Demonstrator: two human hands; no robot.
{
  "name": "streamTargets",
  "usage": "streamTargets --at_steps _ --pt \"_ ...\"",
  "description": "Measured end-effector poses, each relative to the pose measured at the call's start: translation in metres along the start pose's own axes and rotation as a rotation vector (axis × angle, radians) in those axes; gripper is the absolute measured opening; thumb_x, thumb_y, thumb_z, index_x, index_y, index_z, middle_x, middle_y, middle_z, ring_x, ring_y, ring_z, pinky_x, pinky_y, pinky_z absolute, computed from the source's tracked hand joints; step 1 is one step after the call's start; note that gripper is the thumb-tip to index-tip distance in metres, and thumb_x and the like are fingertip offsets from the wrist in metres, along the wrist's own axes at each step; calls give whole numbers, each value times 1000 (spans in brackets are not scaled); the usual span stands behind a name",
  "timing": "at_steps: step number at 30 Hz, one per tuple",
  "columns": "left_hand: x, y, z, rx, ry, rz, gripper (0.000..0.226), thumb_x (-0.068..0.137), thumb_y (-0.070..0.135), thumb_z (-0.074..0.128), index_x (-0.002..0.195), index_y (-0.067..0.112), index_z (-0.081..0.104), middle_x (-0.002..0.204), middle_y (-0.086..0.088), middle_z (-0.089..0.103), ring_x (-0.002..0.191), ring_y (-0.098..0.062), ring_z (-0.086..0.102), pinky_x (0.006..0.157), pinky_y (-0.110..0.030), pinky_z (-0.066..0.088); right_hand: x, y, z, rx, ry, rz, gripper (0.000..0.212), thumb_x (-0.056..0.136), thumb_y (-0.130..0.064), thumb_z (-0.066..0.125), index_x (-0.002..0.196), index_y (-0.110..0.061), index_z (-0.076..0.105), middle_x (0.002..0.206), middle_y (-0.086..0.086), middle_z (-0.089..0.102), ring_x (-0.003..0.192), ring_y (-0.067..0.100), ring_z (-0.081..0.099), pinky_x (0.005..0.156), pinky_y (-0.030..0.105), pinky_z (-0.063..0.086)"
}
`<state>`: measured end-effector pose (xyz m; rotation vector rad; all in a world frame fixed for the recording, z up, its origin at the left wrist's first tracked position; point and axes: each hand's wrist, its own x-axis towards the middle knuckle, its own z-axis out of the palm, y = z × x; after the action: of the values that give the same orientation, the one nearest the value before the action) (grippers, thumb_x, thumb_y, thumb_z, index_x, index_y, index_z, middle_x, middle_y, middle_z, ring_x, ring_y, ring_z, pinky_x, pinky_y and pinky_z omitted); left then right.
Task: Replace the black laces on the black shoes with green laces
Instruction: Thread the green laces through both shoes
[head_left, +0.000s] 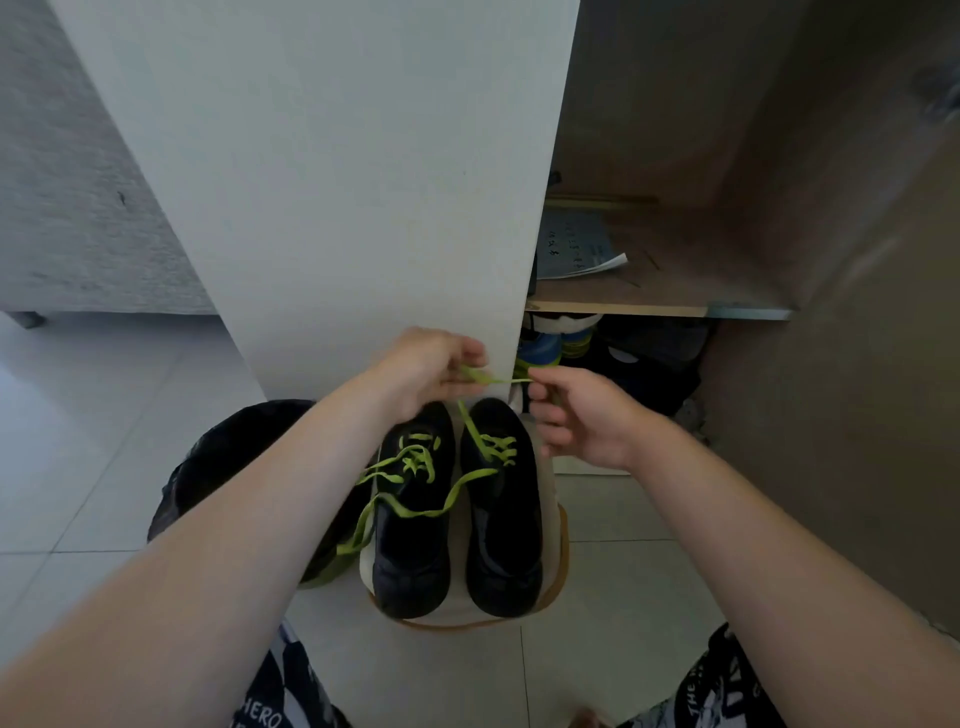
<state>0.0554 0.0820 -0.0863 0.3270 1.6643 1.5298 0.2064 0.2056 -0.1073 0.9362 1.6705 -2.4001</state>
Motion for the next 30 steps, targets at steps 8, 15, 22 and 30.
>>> streamTargets --at_steps 8,15,22,30 --pt "7 -16 -36 1536 19 -64 37 90 4 46 122 9 64 125 -15 61 106 -32 60 85 -36 52 6 6 -14 -336 298 90 29 107 -30 41 86 -16 55 57 -5 30 46 9 21 50 25 21" --pt "-6 -27 9 864 -267 242 31 97 21 51 127 26 58 117 -1 69 97 -14 69 85 -32 54 9 10 10 -567 139 -209 18 103 -9 49 107 -10 67 68 2 62 41 14 48 41 23 37" --pt "3 -33 10 1128 -141 220 24 97 38 51 92 23 68 87 5 62 86 -18 59 71 -30 44 12 24 4 -684 286 -70 23 98 -25 59 117 -13 61 88 7 69 52 18 60 45 29 48" --pt "0 -54 22 1010 -249 137 24 98 18 49 99 14 73 93 6 63 90 -12 55 72 -23 39 16 54 0 -855 265 183 12 88 -14 73 98 -10 68 90 16 74 79 27 75 72 47 63"
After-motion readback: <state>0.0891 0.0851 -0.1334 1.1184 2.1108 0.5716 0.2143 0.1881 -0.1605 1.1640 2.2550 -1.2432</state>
